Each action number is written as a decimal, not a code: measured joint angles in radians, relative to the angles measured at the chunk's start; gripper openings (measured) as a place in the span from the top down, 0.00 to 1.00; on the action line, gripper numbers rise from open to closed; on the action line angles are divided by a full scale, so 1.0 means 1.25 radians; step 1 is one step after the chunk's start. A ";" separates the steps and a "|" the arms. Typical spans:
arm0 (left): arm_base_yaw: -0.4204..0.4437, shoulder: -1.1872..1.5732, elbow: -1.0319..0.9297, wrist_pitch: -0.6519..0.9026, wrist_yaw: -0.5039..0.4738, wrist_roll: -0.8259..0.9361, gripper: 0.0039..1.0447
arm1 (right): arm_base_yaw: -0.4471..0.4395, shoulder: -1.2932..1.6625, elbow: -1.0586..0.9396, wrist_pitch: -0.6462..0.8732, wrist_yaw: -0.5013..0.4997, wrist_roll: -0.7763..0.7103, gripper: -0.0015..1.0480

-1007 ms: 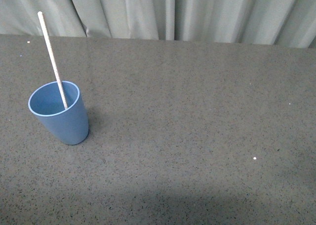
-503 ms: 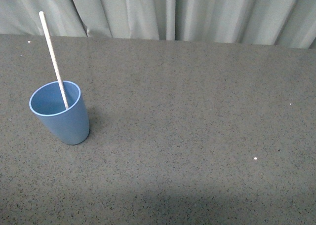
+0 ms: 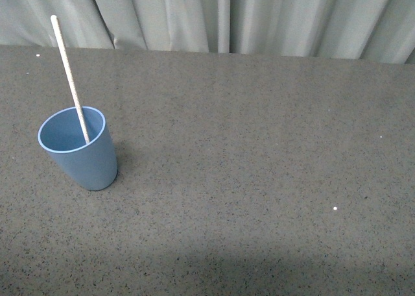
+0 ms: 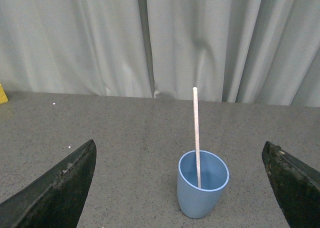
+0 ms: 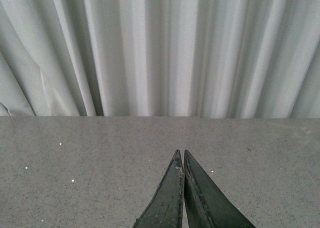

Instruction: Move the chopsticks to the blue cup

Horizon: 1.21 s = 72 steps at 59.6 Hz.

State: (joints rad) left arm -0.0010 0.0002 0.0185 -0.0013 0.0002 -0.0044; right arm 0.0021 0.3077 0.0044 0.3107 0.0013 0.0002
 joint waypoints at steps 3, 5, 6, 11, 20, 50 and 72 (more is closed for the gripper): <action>0.000 0.000 0.000 0.000 0.000 0.000 0.06 | 0.000 -0.015 0.000 -0.015 0.000 0.000 0.99; 0.000 0.000 0.000 0.000 0.000 0.000 0.06 | 0.000 -0.023 0.000 -0.023 0.000 0.000 0.99; 0.000 0.000 0.000 0.000 0.000 0.000 0.06 | 0.000 -0.029 0.000 -0.028 0.000 0.000 0.99; 0.000 0.000 0.000 0.000 0.000 0.000 0.06 | 0.000 -0.049 0.000 -0.048 0.000 0.000 0.99; 0.000 0.000 0.000 0.000 0.000 0.000 0.06 | 0.000 -0.082 0.000 -0.082 0.000 0.000 0.99; 0.000 0.000 0.000 0.000 0.000 0.000 0.06 | 0.000 -0.242 0.001 -0.248 -0.002 -0.001 0.85; 0.000 0.000 0.000 0.000 0.000 0.000 0.06 | 0.000 -0.243 0.001 -0.248 -0.002 -0.001 0.25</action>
State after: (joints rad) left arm -0.0010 0.0002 0.0185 -0.0013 -0.0002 -0.0044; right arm 0.0017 0.0044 0.0051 0.0013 -0.0013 -0.0006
